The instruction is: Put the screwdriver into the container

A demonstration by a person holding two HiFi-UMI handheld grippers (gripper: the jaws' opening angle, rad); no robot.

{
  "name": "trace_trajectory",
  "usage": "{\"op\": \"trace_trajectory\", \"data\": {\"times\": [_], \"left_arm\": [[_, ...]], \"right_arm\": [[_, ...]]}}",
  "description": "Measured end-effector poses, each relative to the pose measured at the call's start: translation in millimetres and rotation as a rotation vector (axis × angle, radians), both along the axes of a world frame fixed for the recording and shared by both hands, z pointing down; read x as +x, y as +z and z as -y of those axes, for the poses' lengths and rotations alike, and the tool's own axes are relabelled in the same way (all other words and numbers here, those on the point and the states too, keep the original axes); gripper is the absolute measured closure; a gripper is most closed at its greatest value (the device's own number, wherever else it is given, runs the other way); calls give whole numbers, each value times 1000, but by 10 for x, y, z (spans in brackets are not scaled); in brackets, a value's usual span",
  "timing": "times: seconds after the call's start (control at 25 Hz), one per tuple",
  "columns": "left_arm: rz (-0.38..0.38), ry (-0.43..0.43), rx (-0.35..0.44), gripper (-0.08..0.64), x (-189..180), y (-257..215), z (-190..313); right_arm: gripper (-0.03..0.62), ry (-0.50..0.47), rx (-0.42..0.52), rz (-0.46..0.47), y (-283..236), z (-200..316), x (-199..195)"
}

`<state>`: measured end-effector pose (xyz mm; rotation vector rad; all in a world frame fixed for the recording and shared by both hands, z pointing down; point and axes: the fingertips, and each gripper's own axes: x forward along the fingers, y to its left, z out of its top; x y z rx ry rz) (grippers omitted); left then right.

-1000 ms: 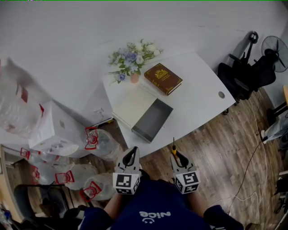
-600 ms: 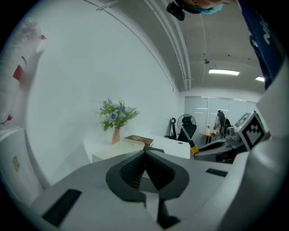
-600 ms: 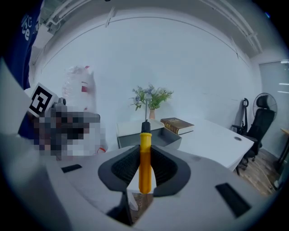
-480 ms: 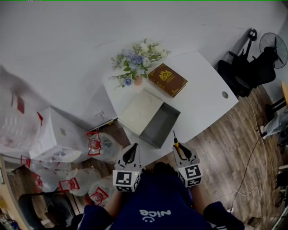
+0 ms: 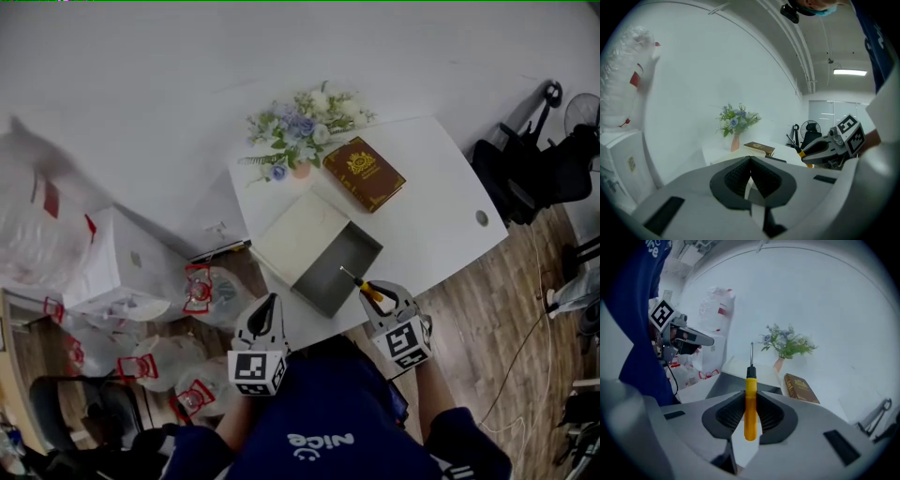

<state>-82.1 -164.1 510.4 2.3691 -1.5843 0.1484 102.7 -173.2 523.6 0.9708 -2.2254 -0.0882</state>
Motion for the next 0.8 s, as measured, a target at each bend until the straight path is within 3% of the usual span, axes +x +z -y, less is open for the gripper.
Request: {"op": "trace_trajectory", "data": {"times": [0.6, 0.8], "left_arm": [[32, -225, -26, 543, -149, -93, 21], [41, -324, -38, 543, -268, -60, -55]], "right_arm": [[502, -668, -37, -420, 499, 386, -179], [502, -829, -53, -528, 774, 503, -244]]}}
